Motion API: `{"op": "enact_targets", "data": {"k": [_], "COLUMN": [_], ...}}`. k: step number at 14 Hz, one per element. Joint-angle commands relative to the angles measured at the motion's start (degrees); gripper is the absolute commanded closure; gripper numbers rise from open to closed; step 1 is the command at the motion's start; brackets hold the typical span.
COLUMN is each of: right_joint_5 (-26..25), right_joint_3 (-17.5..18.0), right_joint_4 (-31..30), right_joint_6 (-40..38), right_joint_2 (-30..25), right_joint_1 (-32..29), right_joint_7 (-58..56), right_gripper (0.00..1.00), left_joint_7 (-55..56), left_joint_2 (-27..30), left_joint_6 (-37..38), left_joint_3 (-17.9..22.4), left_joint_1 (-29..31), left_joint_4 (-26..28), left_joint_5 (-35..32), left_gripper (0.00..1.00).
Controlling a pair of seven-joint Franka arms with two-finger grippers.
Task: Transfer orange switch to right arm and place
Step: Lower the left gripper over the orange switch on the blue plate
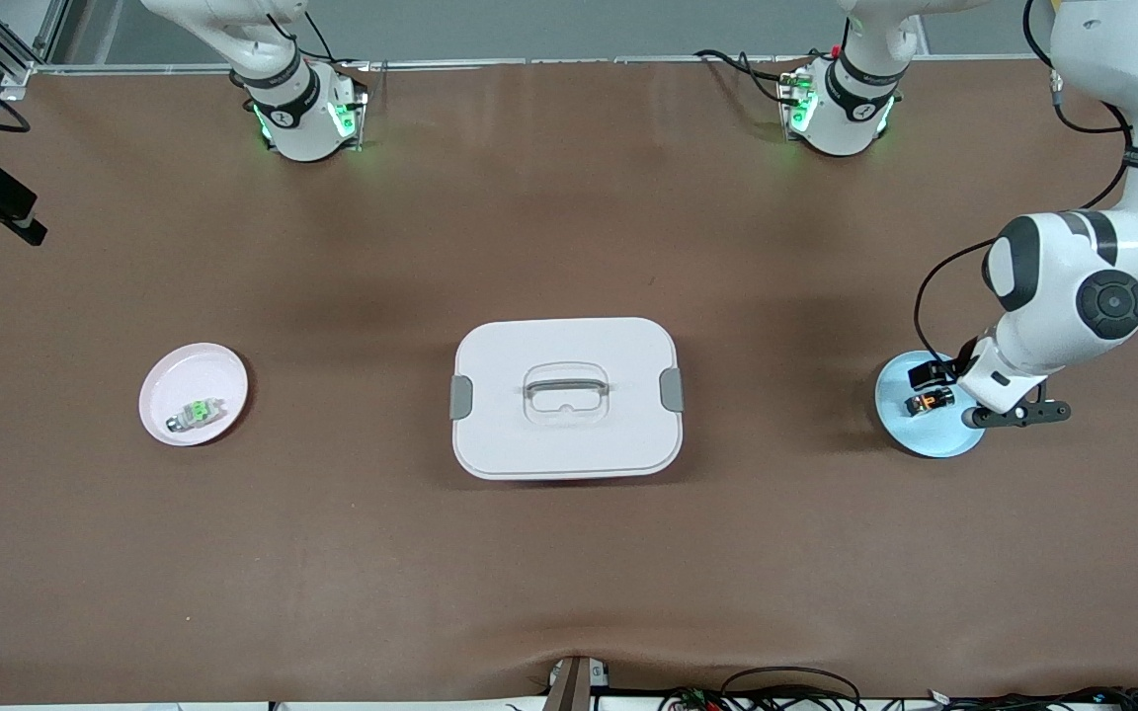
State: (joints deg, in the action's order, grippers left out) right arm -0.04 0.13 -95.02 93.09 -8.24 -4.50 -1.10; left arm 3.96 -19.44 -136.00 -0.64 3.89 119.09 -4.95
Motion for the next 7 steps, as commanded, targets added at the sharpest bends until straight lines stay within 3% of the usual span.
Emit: {"op": "enact_targets", "data": {"k": [1, 7], "right_joint_5": [-0.14, -0.05], "right_joint_3": [0.05, 0.05], "right_joint_4": [0.89, 0.80], "right_joint_6": [-0.71, -0.80], "right_joint_2": [0.42, 0.42], "right_joint_1": [-0.07, 0.02], "right_joint_7": [-0.31, -0.22], "right_gripper": [0.00, 0.00], "left_joint_7": [0.70, 0.79], "left_joint_2": [-2.00, -5.95], "left_joint_6": [-3.47, -8.05], "left_joint_3": [-0.06, -0.06], "left_joint_1": [0.76, 2.18], "left_joint_4": [0.09, -0.44], "left_joint_5": [-1.29, -3.49], "left_gripper": [0.00, 0.00]}}
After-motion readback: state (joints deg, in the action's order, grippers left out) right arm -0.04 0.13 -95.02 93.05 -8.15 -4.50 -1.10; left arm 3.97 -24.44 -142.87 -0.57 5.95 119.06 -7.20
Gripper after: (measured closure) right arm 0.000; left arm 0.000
